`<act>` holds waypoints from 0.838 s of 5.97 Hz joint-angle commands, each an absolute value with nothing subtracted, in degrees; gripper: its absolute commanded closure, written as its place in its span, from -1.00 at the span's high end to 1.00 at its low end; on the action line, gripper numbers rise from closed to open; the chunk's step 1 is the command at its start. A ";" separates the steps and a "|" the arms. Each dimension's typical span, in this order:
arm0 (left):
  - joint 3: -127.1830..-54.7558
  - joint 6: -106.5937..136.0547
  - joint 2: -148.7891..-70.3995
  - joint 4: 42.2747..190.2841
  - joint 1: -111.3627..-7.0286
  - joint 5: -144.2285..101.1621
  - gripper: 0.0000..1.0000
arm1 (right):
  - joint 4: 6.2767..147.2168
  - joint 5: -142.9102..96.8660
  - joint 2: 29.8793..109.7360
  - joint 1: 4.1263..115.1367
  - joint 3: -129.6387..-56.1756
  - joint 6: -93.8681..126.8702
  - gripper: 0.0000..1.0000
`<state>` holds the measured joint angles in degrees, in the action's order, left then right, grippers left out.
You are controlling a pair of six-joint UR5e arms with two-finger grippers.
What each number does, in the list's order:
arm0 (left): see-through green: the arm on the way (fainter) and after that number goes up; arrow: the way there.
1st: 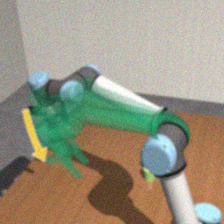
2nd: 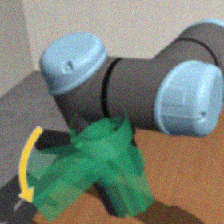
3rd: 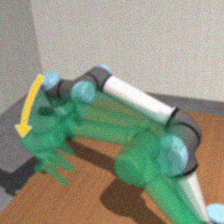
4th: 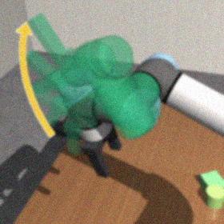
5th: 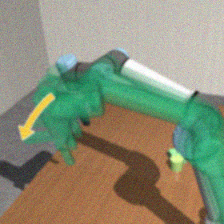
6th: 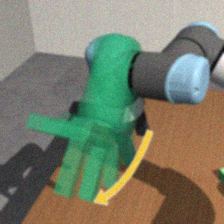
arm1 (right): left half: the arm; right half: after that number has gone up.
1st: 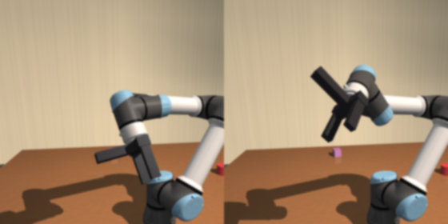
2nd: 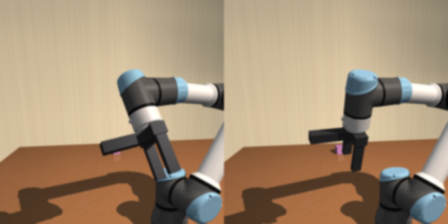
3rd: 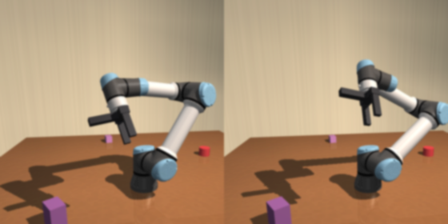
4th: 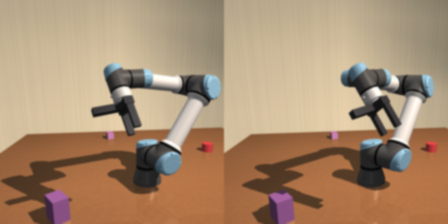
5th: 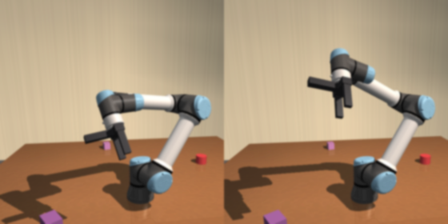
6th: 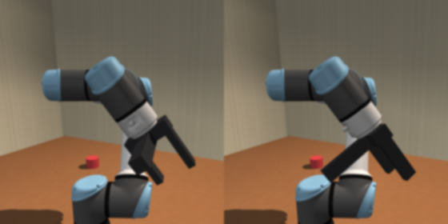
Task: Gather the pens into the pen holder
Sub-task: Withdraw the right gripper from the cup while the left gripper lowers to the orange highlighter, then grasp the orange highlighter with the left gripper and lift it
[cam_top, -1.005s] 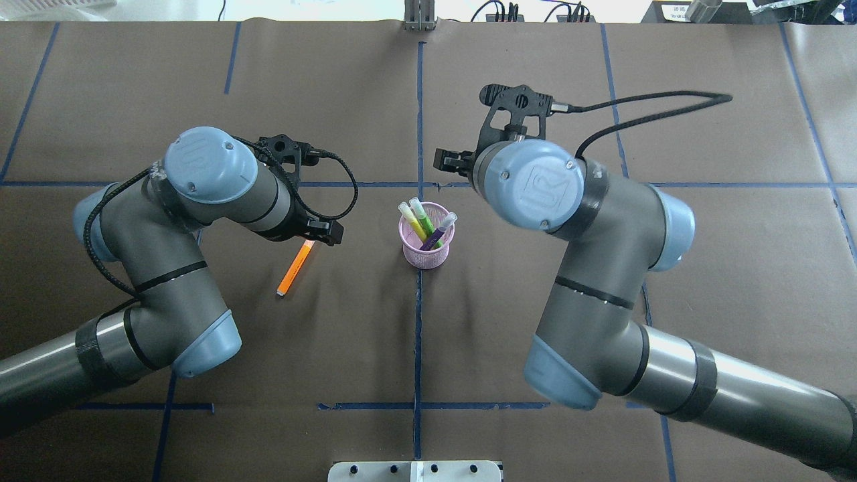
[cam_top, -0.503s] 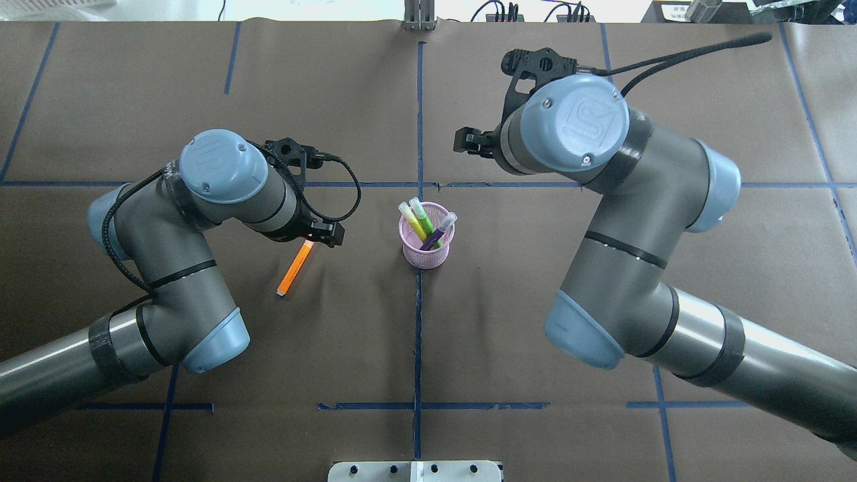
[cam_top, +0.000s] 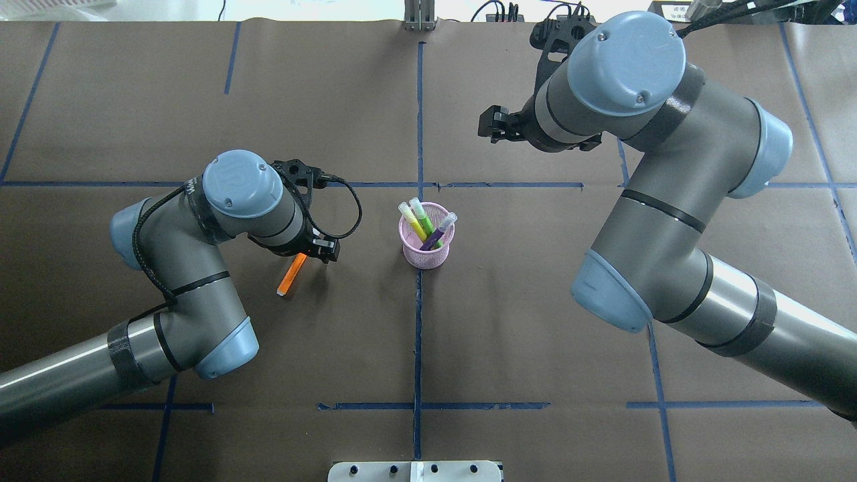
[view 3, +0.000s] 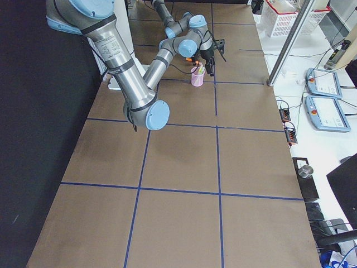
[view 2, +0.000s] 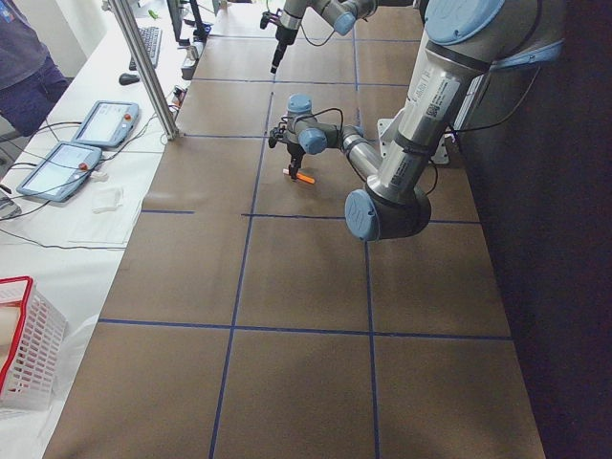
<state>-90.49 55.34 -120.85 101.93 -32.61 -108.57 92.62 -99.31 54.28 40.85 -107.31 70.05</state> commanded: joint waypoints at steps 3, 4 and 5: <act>-91.40 55.37 -120.76 101.69 -33.39 -108.63 -1.00 | 92.64 -99.23 54.76 40.87 -108.81 70.14 1.00; -93.41 55.81 -121.02 101.78 -34.27 -108.63 -1.00 | 92.64 -99.32 55.10 40.96 -109.33 70.05 1.00; -98.74 56.07 -121.20 101.95 -35.06 -108.55 -1.00 | 92.64 -99.40 55.80 40.96 -109.86 69.96 1.00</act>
<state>-94.57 55.79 -121.02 101.81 -34.29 -108.60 92.64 -99.32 55.23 40.93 -109.34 70.04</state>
